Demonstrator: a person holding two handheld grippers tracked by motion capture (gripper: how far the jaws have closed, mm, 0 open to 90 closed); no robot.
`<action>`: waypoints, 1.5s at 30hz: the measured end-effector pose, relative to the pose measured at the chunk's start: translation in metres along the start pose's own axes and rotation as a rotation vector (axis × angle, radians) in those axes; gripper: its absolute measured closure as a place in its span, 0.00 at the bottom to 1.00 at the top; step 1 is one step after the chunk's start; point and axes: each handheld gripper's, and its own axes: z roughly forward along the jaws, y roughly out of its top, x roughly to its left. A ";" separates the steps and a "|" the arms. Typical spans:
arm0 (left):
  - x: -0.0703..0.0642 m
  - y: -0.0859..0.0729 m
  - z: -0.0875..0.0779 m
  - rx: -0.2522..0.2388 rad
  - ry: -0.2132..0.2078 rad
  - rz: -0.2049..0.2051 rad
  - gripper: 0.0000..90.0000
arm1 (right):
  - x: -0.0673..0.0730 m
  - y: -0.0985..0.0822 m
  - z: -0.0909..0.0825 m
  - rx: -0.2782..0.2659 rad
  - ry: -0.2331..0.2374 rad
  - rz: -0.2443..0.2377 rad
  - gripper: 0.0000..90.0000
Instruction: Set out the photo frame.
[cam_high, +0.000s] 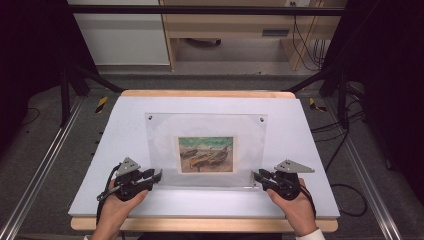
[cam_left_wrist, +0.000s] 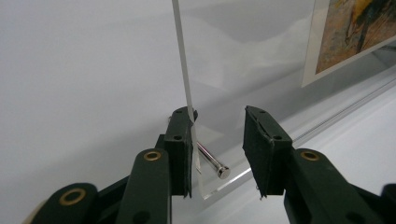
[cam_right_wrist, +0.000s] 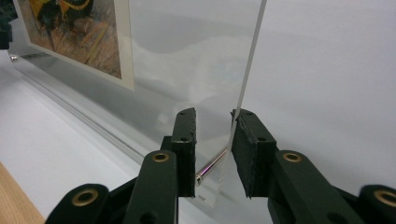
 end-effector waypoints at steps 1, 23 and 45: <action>0.000 0.000 0.000 0.000 0.000 0.000 0.69 | 0.000 0.000 0.000 0.000 0.000 0.000 0.79; -0.004 -0.005 -0.002 0.037 0.002 0.013 0.70 | 0.005 -0.007 -0.004 0.026 0.001 -0.011 0.78; -0.009 -0.009 -0.002 0.056 0.012 0.032 0.68 | 0.009 -0.011 -0.004 0.046 -0.003 -0.046 0.76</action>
